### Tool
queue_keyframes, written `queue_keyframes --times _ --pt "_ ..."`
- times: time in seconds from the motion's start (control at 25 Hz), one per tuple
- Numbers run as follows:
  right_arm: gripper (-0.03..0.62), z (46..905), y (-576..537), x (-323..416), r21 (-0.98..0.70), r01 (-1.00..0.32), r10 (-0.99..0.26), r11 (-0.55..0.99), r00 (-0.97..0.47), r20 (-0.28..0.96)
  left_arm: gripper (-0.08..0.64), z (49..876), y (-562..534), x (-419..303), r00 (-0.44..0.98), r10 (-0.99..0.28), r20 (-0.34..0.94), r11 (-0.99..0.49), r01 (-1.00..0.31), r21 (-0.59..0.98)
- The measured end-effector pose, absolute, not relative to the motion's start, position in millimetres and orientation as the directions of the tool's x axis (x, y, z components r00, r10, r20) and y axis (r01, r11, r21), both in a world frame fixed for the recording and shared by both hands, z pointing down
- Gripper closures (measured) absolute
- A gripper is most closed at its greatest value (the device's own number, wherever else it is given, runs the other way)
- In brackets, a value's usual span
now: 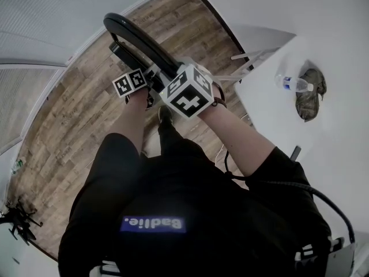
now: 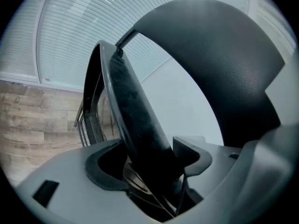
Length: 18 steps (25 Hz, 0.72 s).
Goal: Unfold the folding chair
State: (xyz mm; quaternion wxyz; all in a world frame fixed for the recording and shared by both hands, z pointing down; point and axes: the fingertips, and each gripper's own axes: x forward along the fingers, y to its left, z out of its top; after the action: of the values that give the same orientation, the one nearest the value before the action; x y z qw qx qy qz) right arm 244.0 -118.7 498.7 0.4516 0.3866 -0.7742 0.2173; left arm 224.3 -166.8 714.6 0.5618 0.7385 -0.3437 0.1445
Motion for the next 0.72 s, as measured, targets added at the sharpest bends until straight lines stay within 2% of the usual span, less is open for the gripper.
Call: queue_keyframes --times 0.52,0.72 --pt "0.502 506.3 -116.8 215.2 -0.032 -0.798 -0.377 0.601 -0.319 0.870 0.309 720.9 -135.1 134.6 0.740 -0.376 0.557 -0.120 -0.635 0.763" --pt "0.502 519.7 -117.0 208.7 -0.070 -0.799 -0.361 0.597 -0.345 0.866 0.370 745.0 -116.1 74.8 0.704 -0.420 0.573 -0.002 -0.632 0.775"
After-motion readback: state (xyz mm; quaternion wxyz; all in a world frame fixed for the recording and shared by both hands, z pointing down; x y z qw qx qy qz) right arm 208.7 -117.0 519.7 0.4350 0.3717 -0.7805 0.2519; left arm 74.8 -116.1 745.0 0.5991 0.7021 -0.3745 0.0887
